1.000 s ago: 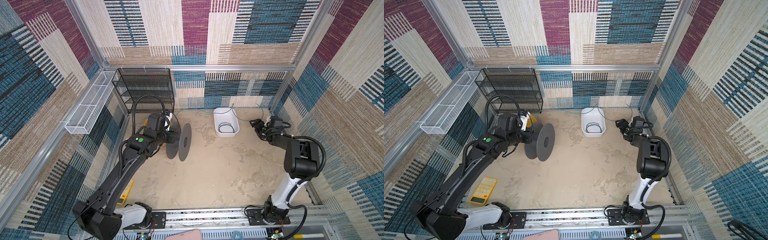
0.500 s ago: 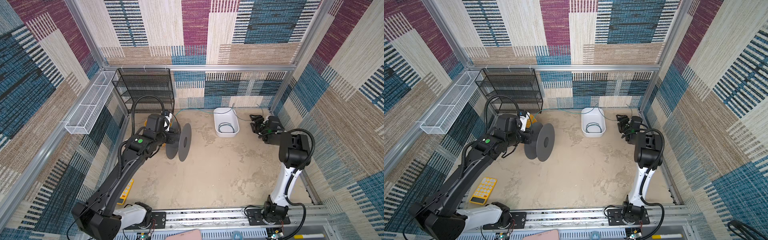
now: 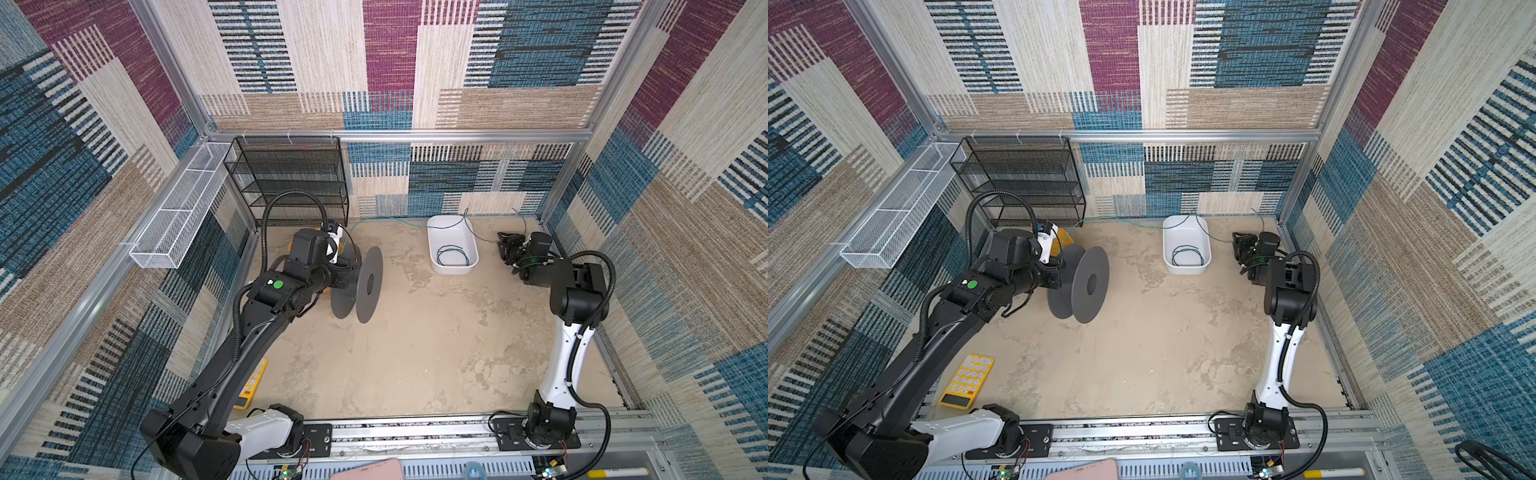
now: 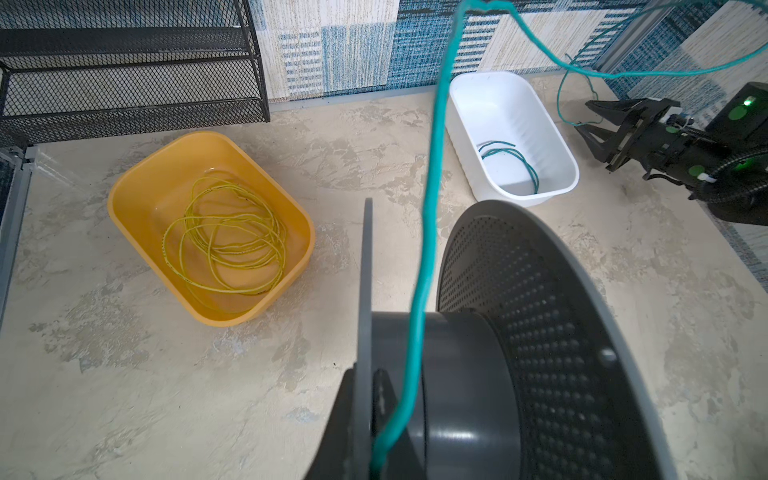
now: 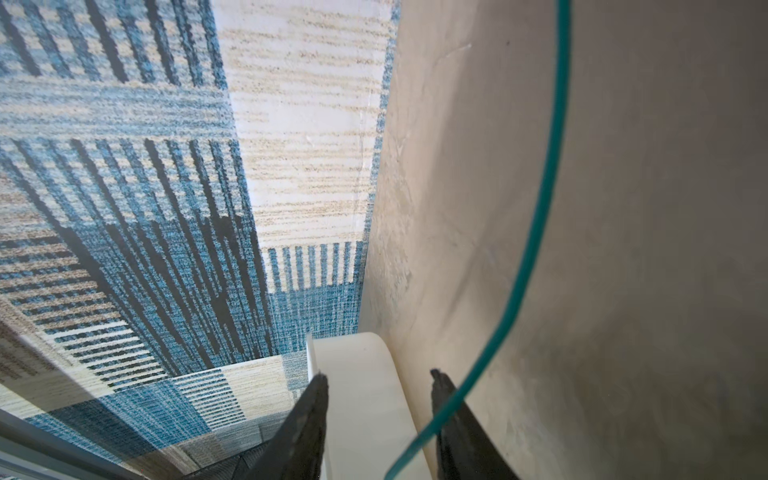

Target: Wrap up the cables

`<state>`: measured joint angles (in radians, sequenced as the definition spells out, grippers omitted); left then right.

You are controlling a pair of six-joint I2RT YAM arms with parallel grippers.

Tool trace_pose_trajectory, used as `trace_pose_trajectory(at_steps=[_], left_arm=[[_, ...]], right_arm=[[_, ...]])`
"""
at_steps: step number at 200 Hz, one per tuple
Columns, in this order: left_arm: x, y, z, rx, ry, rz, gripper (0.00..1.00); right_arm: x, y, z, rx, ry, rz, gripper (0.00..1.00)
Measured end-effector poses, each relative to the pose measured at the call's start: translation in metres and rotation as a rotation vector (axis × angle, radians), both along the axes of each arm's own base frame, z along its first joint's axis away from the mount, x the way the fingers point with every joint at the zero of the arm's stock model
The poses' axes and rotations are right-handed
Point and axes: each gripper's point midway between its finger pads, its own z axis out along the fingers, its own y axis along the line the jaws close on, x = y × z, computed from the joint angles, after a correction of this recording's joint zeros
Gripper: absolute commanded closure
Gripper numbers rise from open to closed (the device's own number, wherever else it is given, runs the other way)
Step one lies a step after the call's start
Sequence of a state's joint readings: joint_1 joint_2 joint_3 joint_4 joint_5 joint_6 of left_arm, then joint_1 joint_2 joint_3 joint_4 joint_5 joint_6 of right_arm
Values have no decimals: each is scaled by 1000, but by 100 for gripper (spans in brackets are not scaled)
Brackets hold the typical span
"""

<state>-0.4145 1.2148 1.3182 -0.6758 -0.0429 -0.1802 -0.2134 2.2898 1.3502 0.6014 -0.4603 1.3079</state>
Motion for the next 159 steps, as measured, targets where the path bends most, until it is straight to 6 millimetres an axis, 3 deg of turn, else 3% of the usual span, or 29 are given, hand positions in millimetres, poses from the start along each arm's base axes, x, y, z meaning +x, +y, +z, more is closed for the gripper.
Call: trace_pose_trajectory(at_steps=[37,71,120,159], left_arm=[[0,0,0,-1,-1,0,100],[-2,1,3,-4,-9,0,100],[-3,2,7,-8,-18,0,100],[-4,2,10,-12,-26,0,100]], right_arm=[[17,-1,8,-2,-36,7,68],[24,0,0,17,-25,21,72],[26,2,-5,49,-15,25,99],[21,1,-3,49,-18,20,100]])
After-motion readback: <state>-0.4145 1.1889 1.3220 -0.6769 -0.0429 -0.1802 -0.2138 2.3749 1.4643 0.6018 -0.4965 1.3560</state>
